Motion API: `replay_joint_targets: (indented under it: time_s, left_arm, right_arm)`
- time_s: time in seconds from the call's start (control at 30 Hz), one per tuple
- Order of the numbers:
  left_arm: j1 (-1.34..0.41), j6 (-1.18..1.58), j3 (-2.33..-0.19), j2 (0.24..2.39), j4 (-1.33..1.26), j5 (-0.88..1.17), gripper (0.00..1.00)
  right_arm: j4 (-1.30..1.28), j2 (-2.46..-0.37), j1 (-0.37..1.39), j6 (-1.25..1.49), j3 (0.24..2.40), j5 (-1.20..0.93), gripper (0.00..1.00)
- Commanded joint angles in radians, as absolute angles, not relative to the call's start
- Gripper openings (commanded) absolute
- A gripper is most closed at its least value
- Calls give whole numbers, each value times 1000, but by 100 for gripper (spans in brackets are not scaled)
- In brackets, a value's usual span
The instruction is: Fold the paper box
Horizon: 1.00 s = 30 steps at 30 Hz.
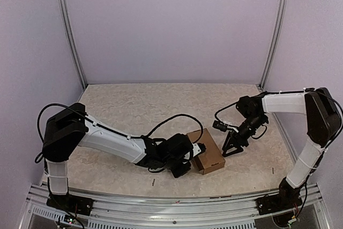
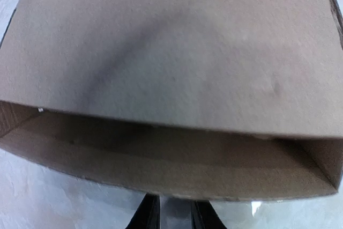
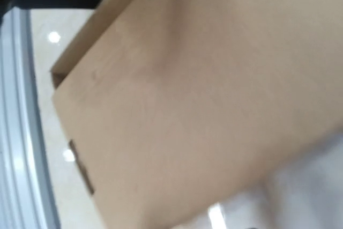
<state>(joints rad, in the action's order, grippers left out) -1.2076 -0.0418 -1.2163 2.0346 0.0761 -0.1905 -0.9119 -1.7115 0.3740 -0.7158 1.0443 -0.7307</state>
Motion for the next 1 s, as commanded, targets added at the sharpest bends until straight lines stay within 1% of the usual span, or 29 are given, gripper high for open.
replay_joint_targets:
  time_s: [0.0, 0.07, 0.13, 0.2, 0.3, 0.37, 0.43, 0.5, 0.57, 0.73, 0.83, 0.97]
  left_arm:
    - [-1255, -6, -1172, 1971, 103, -153, 20]
    - [-1272, -5, -1190, 1988, 122, -125, 20]
    - [-1288, 25, -1215, 2012, 140, -104, 18]
    - [-1297, 29, -1239, 2042, 152, -92, 17]
    - [-1299, 24, -1263, 2059, 159, -87, 16]
    - [-1291, 16, -1268, 2062, 151, -90, 15]
    - [-1281, 4, -1269, 2062, 135, -92, 15]
    - [-1268, -24, -1280, 2068, 118, -79, 15]
    - [-1258, -76, -1321, 2082, 124, -69, 15]
    - [-1239, -214, -1521, 2170, 206, -30, 14]
    - [-1224, -258, -1580, 2215, 225, -14, 13]
    - [-1212, -264, -1588, 2228, 248, -7, 12]
  right_arm:
    - [-1062, -1664, 308, -830, 1101, -794, 58]
    - [-1096, -1659, 285, -871, 1112, -790, 60]
    - [-1094, -1659, 258, -904, 1114, -753, 58]
    - [-1040, -1660, 243, -932, 1097, -668, 50]
    - [-891, -1648, 246, -970, 1024, -504, 37]
    - [-836, -1665, 253, -984, 1004, -481, 27]
    - [-828, -1705, 269, -974, 1017, -511, 22]
    - [-836, -1748, 301, -956, 1032, -559, 20]
    - [-826, -1777, 371, -935, 1039, -575, 19]
    - [-823, -1811, 516, -883, 1087, -626, 19]
    - [-842, -1820, 539, -879, 1092, -641, 19]
    - [-808, -1796, 538, -856, 1060, -613, 19]
